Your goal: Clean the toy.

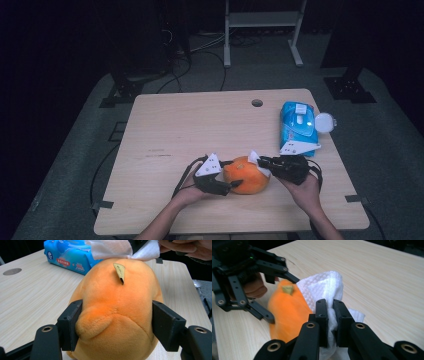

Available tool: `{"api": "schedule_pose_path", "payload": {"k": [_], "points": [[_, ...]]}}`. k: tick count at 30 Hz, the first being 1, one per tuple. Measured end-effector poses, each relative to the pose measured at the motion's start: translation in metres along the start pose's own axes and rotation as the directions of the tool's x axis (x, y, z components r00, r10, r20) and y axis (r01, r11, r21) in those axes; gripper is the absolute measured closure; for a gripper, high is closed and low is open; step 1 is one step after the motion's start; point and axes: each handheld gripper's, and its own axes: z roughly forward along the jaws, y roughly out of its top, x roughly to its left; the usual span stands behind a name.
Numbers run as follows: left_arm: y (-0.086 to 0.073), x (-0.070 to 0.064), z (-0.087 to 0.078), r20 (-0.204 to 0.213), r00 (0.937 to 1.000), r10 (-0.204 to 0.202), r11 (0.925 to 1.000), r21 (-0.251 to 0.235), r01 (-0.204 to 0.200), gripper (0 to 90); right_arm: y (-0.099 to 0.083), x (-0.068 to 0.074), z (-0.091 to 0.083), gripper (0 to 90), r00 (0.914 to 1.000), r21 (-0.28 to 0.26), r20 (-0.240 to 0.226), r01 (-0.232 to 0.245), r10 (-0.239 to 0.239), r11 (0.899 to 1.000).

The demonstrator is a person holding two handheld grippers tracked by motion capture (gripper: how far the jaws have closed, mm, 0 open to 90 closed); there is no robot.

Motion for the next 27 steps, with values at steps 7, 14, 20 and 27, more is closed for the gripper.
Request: {"api": "schedule_pose_path", "payload": {"k": [7,14,20,27], "points": [[0.003,0.003,0.001,0.015,0.9998,-0.014,0.9997,0.019,0.014,31.2,0.016,0.027,0.01,81.9,0.9967,-0.012,-0.03,0.075,-0.075,0.997],[0.003,0.005,0.003,0.026,0.9996,-0.013,0.9998,0.018,0.012,30.4,0.027,0.043,0.029,82.0,0.9878,0.001,-0.058,0.145,-0.144,0.989],[0.005,0.004,0.005,0.047,0.9989,0.007,1.0,-0.006,-0.007,27.3,0.015,0.017,0.016,82.0,0.9972,0.001,-0.04,0.062,-0.062,0.998],[-0.005,0.021,-0.006,0.109,0.994,-0.011,0.9997,-0.022,0.014,11.4,0.008,0.007,0.011,82.0,0.9993,-0.005,-0.016,0.034,-0.034,0.999]]}}
